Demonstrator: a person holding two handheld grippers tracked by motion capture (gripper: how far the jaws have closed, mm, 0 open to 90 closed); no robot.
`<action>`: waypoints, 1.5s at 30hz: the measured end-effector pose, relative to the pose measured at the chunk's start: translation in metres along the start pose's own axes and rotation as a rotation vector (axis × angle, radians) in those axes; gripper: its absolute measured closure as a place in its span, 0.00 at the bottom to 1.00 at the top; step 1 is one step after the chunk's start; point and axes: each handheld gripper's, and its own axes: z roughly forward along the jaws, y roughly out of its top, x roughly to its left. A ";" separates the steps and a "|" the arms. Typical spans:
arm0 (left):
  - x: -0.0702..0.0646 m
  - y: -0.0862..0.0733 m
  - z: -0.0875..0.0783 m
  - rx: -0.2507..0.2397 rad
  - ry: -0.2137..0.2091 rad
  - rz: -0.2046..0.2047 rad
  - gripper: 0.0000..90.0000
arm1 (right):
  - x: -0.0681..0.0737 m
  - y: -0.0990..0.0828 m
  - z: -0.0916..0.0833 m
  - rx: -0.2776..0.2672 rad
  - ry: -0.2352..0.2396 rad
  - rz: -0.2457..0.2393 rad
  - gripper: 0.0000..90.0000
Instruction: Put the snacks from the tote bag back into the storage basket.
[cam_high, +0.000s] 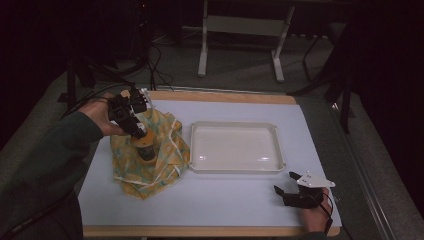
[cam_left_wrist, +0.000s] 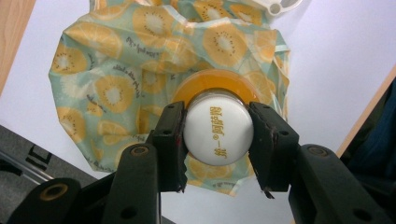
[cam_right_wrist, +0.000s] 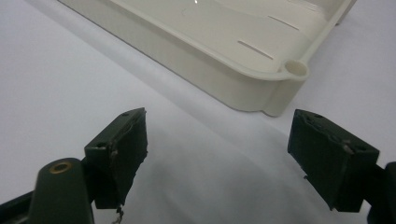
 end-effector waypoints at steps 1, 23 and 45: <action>0.000 0.000 -0.001 0.002 -0.001 0.006 0.66 | 0.000 0.000 0.000 0.000 0.000 0.000 0.22; -0.009 0.004 -0.019 -0.006 0.004 0.044 0.66 | 0.000 0.000 0.000 -0.001 0.000 0.003 0.22; -0.016 0.021 -0.024 -0.012 -0.004 0.086 0.66 | 0.000 0.000 0.000 -0.002 0.001 0.003 0.22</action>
